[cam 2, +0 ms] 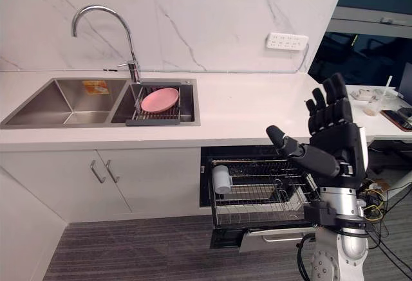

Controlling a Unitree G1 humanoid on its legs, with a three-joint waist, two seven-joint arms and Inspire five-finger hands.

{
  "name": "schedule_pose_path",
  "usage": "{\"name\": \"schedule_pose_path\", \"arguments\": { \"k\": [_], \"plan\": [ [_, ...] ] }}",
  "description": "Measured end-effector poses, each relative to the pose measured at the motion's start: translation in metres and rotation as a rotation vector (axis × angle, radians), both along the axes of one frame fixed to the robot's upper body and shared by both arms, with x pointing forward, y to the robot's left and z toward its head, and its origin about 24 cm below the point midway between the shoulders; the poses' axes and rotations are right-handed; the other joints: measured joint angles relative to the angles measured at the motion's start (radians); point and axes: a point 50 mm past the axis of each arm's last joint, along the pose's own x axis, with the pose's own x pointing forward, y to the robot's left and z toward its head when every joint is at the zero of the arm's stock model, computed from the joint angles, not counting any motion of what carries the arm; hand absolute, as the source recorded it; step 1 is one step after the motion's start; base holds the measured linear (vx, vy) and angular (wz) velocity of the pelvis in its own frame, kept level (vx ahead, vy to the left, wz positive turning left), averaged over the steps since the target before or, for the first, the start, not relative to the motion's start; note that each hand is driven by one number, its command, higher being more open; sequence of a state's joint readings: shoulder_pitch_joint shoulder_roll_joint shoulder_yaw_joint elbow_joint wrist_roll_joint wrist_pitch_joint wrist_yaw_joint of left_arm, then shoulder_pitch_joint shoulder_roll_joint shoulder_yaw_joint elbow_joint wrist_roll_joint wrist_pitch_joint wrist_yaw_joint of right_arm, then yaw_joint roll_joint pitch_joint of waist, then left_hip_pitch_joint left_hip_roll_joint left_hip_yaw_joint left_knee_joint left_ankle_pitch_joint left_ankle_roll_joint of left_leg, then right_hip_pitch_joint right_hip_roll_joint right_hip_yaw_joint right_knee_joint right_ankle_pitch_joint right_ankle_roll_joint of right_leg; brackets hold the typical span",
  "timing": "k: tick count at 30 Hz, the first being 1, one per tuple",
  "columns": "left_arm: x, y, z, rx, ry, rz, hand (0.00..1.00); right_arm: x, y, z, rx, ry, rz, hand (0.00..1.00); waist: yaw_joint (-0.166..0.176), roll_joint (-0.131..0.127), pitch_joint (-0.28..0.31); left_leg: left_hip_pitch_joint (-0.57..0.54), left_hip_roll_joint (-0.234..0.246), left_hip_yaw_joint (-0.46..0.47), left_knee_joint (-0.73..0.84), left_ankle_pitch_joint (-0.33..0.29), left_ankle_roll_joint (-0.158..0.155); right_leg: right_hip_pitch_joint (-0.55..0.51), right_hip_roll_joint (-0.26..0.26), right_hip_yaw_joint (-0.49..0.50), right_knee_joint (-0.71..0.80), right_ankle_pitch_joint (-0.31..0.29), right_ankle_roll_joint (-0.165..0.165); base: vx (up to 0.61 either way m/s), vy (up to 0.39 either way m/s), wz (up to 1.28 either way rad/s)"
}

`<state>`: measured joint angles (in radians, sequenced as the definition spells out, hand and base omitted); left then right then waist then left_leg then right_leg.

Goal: Walk over to the sink, pick up the cup, carry it to the dishwasher, place the cup inside the dishwasher, then close the dishwasher door

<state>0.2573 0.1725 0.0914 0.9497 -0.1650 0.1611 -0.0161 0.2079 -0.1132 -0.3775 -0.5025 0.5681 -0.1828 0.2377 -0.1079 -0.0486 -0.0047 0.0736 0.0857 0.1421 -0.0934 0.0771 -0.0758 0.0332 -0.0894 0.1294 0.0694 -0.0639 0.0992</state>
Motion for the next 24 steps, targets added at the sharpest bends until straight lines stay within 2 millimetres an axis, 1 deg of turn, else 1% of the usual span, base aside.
{"name": "schedule_pose_path", "arguments": {
  "k": [1,3,4,5,6,7,8,9,10,11,12,13,14,15,16,17,18,19,20,21,22,23,24],
  "plan": [
    [-0.002,-0.001,0.000,-0.020,-0.012,0.035,1.00,-0.002,0.001,0.005,0.001,-0.025,-0.013,1.00,0.008,0.002,-0.001,0.001,-0.001,-0.005,0.000,0.000,0.000,0.004,-0.001,-0.006,-0.001,0.000,0.000,-0.01,0.000,0.12],
    [-0.005,-0.001,0.000,-0.040,-0.027,0.082,1.00,-0.004,0.000,0.008,0.011,-0.044,-0.036,1.00,0.012,0.003,0.000,0.001,-0.001,-0.021,0.001,-0.008,0.003,0.014,-0.003,-0.027,-0.001,-0.004,-0.001,-0.02,-0.007,0.25],
    [-0.007,-0.001,0.000,-0.042,-0.035,0.103,1.00,-0.005,-0.001,0.007,0.018,-0.046,-0.045,1.00,0.012,0.010,0.005,-0.020,0.002,-0.025,0.036,-0.028,-0.001,0.017,-0.005,-0.047,0.005,-0.023,-0.006,-0.04,-0.013,0.37],
    [-0.007,-0.001,0.000,-0.043,-0.042,0.116,1.00,-0.005,-0.001,0.007,0.025,-0.048,-0.048,1.00,0.012,0.010,0.009,-0.043,0.006,-0.027,0.080,-0.049,-0.002,0.020,-0.007,-0.060,0.015,-0.034,-0.012,-0.03,-0.029,0.43],
    [-0.003,-0.001,0.001,-0.049,-0.070,0.151,1.00,-0.006,-0.002,0.008,0.043,-0.056,-0.051,1.00,0.015,0.014,0.032,-0.094,0.032,-0.018,0.204,-0.106,-0.007,0.025,-0.009,-0.098,0.038,-0.049,-0.024,-0.05,-0.017,0.44],
    [0.003,-0.004,0.001,-0.057,-0.103,0.178,1.00,-0.007,-0.002,0.010,0.046,-0.064,-0.060,1.00,0.020,0.025,0.061,-0.139,0.065,-0.002,0.342,-0.153,-0.015,0.041,-0.007,-0.131,0.059,-0.060,-0.026,-0.05,-0.008,0.47],
    [0.006,-0.006,0.001,-0.066,-0.120,0.194,1.00,-0.007,-0.003,0.010,0.045,-0.064,-0.066,1.00,0.021,0.041,0.073,-0.164,0.077,0.007,0.393,-0.169,-0.015,0.046,-0.002,-0.144,0.067,-0.067,-0.027,-0.07,0.014,0.60],
    [0.009,-0.007,0.002,-0.084,-0.136,0.220,1.00,-0.008,-0.005,0.010,0.051,-0.060,-0.080,1.00,0.014,0.039,0.080,-0.181,0.084,0.049,0.422,-0.167,-0.011,0.056,-0.014,-0.168,0.081,-0.082,-0.023,-0.06,0.012,0.62],
    [0.007,-0.010,0.002,-0.100,-0.135,0.259,1.00,-0.008,-0.006,0.011,0.046,-0.062,-0.089,1.00,0.016,0.040,0.085,-0.179,0.070,0.060,0.414,-0.160,-0.016,0.052,-0.036,-0.177,0.101,-0.099,-0.017,-0.02,0.045,0.52],
    [0.005,-0.009,0.002,-0.104,-0.136,0.289,1.00,-0.007,-0.007,0.013,0.046,-0.066,-0.092,1.00,0.020,0.039,0.089,-0.185,0.059,0.059,0.421,-0.154,-0.026,0.049,-0.049,-0.177,0.104,-0.102,-0.014,0.03,0.090,0.26],
    [0.001,-0.009,0.002,-0.117,-0.147,0.360,1.00,-0.004,-0.006,0.015,0.055,-0.076,-0.092,1.00,0.030,0.036,0.094,-0.218,0.039,0.050,0.450,-0.165,-0.019,0.049,-0.080,-0.175,0.103,-0.105,-0.007,0.05,0.138,0.09],
    [-0.002,-0.011,0.001,-0.123,-0.156,0.384,1.00,0.001,-0.007,0.016,0.072,-0.089,-0.097,1.00,0.039,0.039,0.098,-0.231,0.030,0.002,0.412,-0.169,-0.007,0.047,-0.104,-0.168,0.103,-0.109,0.007,0.05,0.148,0.04],
    [-0.002,-0.013,0.001,-0.125,-0.164,0.393,1.00,0.004,-0.006,0.017,0.081,-0.094,-0.094,1.00,0.042,0.043,0.100,-0.233,0.035,-0.031,0.384,-0.167,-0.008,0.047,-0.111,-0.161,0.103,-0.113,0.014,0.03,0.156,-0.10],
    [-0.003,-0.016,0.001,-0.127,-0.183,0.414,1.00,0.010,-0.005,0.018,0.091,-0.102,-0.084,1.00,0.046,0.053,0.106,-0.224,0.056,-0.085,0.329,-0.159,-0.022,0.048,-0.120,-0.147,0.102,-0.125,0.031,0.07,0.236,-0.18],
    [-0.004,-0.016,0.001,-0.129,-0.195,0.427,1.00,0.011,-0.004,0.018,0.095,-0.103,-0.079,1.00,0.049,0.054,0.108,-0.220,0.063,-0.063,0.329,-0.133,-0.059,0.051,-0.130,-0.135,0.101,-0.132,0.042,0.17,0.343,-0.40],
    [-0.004,-0.016,0.001,-0.131,-0.213,0.427,1.00,0.013,-0.001,0.017,0.099,-0.101,-0.061,1.00,0.060,0.041,0.114,-0.215,0.033,-0.035,0.356,-0.130,-0.029,0.058,-0.164,-0.105,0.088,-0.140,0.050,0.21,0.337,-0.52],
    [-0.003,-0.016,0.001,-0.131,-0.231,0.424,1.00,0.016,0.005,0.017,0.097,-0.101,-0.031,1.00,0.063,0.039,0.117,-0.218,0.018,-0.005,0.395,-0.168,-0.011,0.065,-0.183,-0.092,0.077,-0.142,0.045,0.29,0.357,-0.56],
    [0.001,-0.012,0.003,-0.123,-0.252,0.410,1.00,0.017,0.009,0.017,0.092,-0.100,-0.003,1.00,0.058,0.031,0.127,-0.241,0.006,0.010,0.474,-0.226,0.007,0.069,-0.201,-0.079,0.085,-0.135,0.041,0.27,0.313,-0.40],
    [0.004,-0.011,0.003,-0.118,-0.254,0.397,1.00,0.017,0.010,0.016,0.089,-0.095,0.001,1.00,0.052,0.022,0.133,-0.264,0.000,0.018,0.559,-0.287,0.016,0.072,-0.214,-0.078,0.092,-0.116,0.066,0.27,0.322,-0.24],
    [0.005,-0.009,0.003,-0.116,-0.252,0.392,1.00,0.017,0.010,0.016,0.088,-0.092,-0.004,1.00,0.054,0.023,0.133,-0.269,-0.001,0.024,0.586,-0.313,0.022,0.074,-0.218,-0.078,0.095,-0.108,0.078,0.19,0.223,-0.29],
    [0.008,-0.008,0.003,-0.115,-0.247,0.380,1.00,0.016,0.008,0.014,0.098,-0.088,-0.021,1.00,0.063,0.027,0.129,-0.254,-0.008,0.046,0.600,-0.347,0.036,0.067,-0.233,-0.081,0.128,-0.097,0.074,0.21,0.198,-0.33],
    [0.009,-0.009,0.002,-0.122,-0.236,0.374,1.00,0.015,0.008,0.014,0.103,-0.085,-0.029,1.00,0.066,0.024,0.131,-0.234,-0.017,0.061,0.586,-0.356,0.046,0.045,-0.242,-0.084,0.178,-0.086,0.057,0.28,0.227,-0.42],
    [0.009,-0.009,0.002,-0.125,-0.216,0.355,1.00,0.014,0.007,0.014,0.106,-0.081,-0.036,1.00,0.068,0.021,0.131,-0.194,-0.032,0.084,0.542,-0.351,0.068,-0.014,-0.257,-0.086,0.281,-0.063,0.020,0.29,0.208,-0.36]
  ]
}}
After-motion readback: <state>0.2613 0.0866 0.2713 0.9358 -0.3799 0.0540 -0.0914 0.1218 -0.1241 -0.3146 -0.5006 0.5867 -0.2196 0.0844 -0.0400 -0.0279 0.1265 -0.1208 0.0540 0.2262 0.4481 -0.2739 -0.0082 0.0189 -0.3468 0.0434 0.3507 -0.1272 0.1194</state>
